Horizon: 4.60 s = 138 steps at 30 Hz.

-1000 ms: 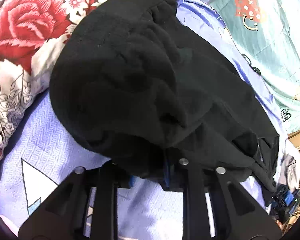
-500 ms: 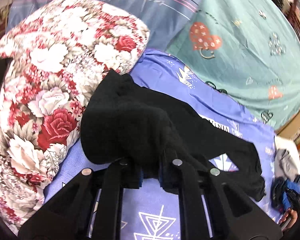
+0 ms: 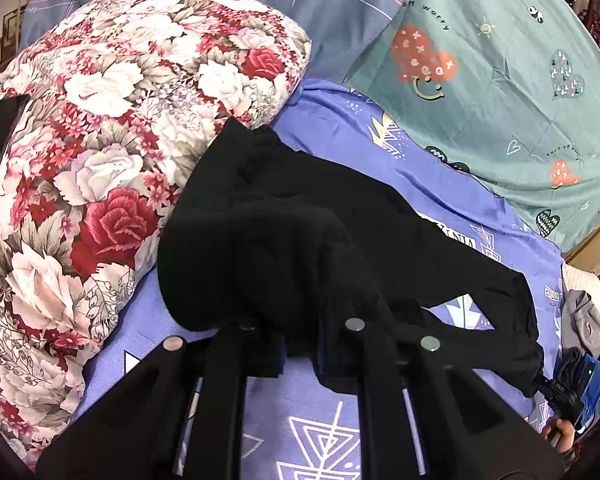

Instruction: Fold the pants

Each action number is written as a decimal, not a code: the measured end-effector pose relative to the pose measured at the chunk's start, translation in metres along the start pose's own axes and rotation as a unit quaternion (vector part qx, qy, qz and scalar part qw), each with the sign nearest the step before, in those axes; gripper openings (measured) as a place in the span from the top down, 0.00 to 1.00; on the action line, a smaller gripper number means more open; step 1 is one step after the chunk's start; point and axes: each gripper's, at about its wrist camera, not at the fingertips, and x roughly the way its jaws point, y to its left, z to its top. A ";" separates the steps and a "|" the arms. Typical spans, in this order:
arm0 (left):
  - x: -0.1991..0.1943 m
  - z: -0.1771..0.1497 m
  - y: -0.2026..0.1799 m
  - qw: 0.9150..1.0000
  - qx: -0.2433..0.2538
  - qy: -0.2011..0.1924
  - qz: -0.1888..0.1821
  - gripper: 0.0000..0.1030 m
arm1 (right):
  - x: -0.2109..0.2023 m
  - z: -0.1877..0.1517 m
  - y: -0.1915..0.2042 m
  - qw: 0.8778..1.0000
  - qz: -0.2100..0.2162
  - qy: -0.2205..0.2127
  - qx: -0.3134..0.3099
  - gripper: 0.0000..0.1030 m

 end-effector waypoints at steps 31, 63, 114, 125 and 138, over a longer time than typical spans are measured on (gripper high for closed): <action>-0.043 -0.080 0.063 0.990 0.020 0.075 0.114 0.19 | -0.106 -0.027 -0.028 0.994 -0.057 -0.062 -0.062 0.37; 0.016 -0.103 0.075 0.984 -0.093 0.151 0.023 0.88 | -0.050 -0.067 0.028 0.993 0.017 0.032 -0.115 0.27; 0.055 -0.073 0.013 0.993 0.040 0.065 0.092 0.13 | 0.025 0.132 0.186 0.989 0.130 -0.053 -0.053 0.98; 0.058 -0.073 0.029 0.991 0.019 0.075 0.105 0.13 | 0.024 0.015 0.055 0.981 0.105 0.144 -0.077 0.78; 0.042 -0.079 0.019 0.990 -0.002 0.070 0.121 0.12 | 0.089 0.138 0.068 0.993 0.074 0.077 -0.052 0.16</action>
